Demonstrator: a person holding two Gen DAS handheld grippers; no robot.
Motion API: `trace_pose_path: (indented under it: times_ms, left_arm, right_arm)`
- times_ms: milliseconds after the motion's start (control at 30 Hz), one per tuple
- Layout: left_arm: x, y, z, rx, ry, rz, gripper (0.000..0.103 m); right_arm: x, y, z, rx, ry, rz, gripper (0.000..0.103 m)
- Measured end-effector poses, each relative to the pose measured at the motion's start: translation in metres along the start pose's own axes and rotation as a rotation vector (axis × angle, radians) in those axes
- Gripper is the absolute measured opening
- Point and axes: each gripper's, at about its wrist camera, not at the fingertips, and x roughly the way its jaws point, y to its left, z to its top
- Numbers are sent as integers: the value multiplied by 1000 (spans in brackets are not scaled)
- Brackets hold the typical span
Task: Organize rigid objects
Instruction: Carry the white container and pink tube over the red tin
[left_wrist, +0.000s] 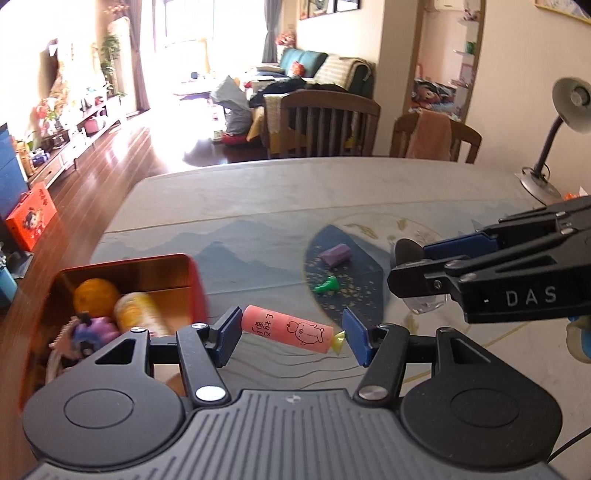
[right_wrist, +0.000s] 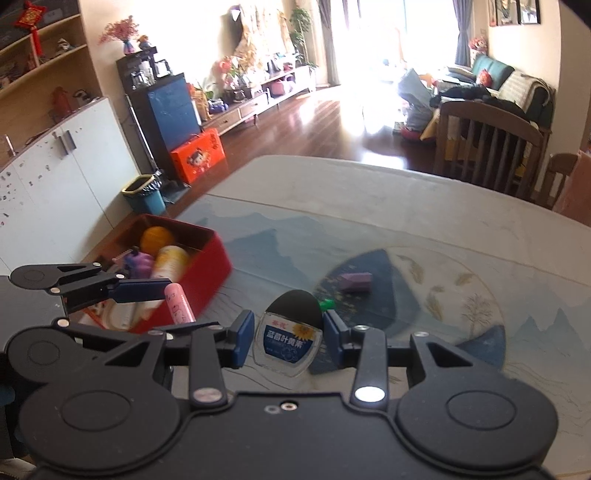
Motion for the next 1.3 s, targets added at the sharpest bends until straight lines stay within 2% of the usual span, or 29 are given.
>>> trace_pose_path:
  times_ms: [267, 567, 933, 1300]
  left_arm:
    - [-24, 46, -5, -49, -11, 44, 59]
    - [-32, 98, -16, -74, 6, 71, 59]
    - [-17, 147, -31, -64, 68, 78, 59]
    - [2, 171, -40, -31, 117, 50, 59]
  right_arm:
    - [7, 46, 13, -34, -25, 32, 40]
    - [25, 91, 24, -50, -29, 47, 40]
    - [66, 126, 40, -33, 9, 34, 40]
    - [117, 147, 52, -14, 88, 12, 40]
